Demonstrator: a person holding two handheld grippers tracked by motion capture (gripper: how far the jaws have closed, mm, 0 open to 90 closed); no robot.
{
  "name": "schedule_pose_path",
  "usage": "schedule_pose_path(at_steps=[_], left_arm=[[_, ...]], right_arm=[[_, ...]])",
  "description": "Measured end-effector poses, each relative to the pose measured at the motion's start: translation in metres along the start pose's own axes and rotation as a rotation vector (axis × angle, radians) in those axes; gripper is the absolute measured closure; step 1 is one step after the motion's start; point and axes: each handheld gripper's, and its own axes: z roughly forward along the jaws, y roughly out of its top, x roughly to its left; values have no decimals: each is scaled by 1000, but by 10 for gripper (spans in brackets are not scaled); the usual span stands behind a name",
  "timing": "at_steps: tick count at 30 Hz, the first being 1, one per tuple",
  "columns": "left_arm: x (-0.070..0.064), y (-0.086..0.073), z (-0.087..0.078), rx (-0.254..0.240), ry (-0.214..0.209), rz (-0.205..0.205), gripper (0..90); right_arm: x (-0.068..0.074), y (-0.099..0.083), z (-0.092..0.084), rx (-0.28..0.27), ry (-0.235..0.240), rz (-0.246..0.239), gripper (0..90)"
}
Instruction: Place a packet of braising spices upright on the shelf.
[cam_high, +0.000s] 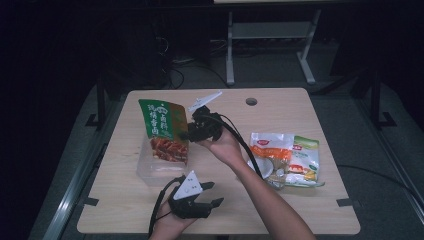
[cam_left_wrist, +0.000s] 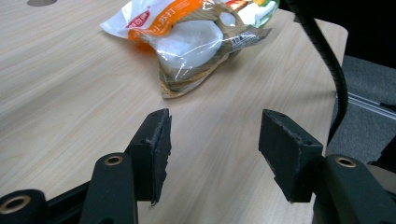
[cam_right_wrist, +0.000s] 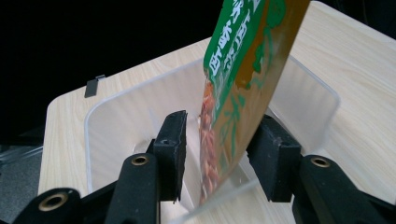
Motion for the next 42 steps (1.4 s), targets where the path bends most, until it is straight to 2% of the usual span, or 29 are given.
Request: schedule_pose_path(at_steps=[10, 11, 17, 18, 20, 24, 31, 32, 36, 38, 40, 42], left_arm=[[4, 0, 1, 9, 14, 4, 420], [5, -1, 1, 11, 17, 5, 420], [7, -1, 1, -1, 25, -15, 415], [7, -1, 1, 3, 26, -10, 414], [7, -1, 1, 6, 27, -6, 413], [7, -1, 2, 10, 29, -7, 411], [7, 0, 2, 14, 32, 0, 409], [7, -1, 2, 10, 31, -1, 409], [7, 0, 2, 9, 32, 2, 408], [7, 0, 2, 13, 33, 3, 407], [7, 0, 2, 12, 33, 2, 407], [7, 0, 3, 11, 33, -1, 406]], right_arm=[[-10, -23, -40, 31, -56, 20, 496], [-10, -23, -40, 31, -56, 20, 496], [-19, -39, -64, 45, -94, 49, 482], [-22, -44, -72, 52, -102, 61, 480], [-23, -47, -75, 52, -111, 59, 480], [-28, -58, -88, 69, -134, 84, 470], [-37, -79, -111, 98, -193, 118, 458], [-39, -85, -118, 111, -217, 128, 457], [-43, -95, -129, 124, -251, 146, 452], [-47, -104, -140, 132, -283, 166, 450], [-48, -107, -143, 134, -293, 174, 447], [-51, -117, -151, 144, -310, 203, 437]])
